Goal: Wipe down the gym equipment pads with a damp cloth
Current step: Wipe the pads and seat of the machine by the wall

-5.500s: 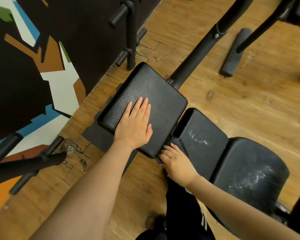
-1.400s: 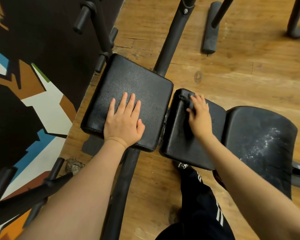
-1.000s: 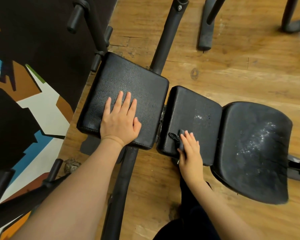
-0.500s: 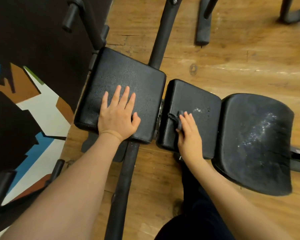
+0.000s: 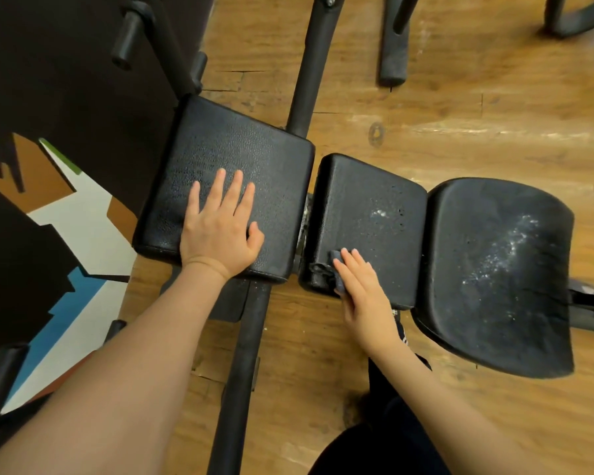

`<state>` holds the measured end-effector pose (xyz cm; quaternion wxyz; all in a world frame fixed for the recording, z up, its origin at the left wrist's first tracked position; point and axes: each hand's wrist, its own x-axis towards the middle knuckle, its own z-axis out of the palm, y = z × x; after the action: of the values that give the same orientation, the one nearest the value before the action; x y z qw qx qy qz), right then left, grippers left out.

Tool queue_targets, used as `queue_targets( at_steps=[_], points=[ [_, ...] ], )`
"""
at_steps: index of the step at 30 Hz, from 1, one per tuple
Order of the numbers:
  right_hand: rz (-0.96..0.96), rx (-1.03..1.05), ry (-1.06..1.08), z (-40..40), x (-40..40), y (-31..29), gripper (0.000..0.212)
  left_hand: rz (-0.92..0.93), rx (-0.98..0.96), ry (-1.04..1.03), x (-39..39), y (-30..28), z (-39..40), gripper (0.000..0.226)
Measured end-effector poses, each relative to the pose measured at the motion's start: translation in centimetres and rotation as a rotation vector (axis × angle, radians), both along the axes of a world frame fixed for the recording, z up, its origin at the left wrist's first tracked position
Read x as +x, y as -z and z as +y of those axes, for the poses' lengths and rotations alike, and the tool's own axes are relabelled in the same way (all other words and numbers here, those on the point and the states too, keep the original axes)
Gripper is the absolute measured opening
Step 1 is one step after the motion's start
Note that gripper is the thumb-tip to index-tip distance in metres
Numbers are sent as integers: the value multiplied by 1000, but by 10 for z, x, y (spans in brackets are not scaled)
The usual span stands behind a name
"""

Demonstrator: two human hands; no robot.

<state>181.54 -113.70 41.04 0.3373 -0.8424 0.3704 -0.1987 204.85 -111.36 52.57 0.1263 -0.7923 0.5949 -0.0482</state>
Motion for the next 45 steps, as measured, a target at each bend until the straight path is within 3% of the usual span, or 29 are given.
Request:
queue_targets(
  at_steps=[5,14,18,24,29,36,40,45],
  points=[
    [4,15,27,-31,-6,2,49,-1,-19,7,0,2,-1,62],
    [108,85,235,-178,54,-14,49,-10,-29,16,1,1,-1,60],
    [50,109,282,-129,39,-10,52,-17,-28,15,2,0,-1,59],
    [-7,79,145,-15,-8,5,53,-30,-6,23,1,0,-1,60],
    [32,19,50,-51,-5,2,51,-45,-8,47,0,2,-1,59],
    [46,124,342,-149,37,-2,55,-61,-21,74,1,3,0,59],
    [-13,132,390,-107,27,5,55,-52,-38,75,0,4,1,58],
    [-23,107,287,-24,-7,10,57,-45,-55,69,1,3,0,57]
  ],
)
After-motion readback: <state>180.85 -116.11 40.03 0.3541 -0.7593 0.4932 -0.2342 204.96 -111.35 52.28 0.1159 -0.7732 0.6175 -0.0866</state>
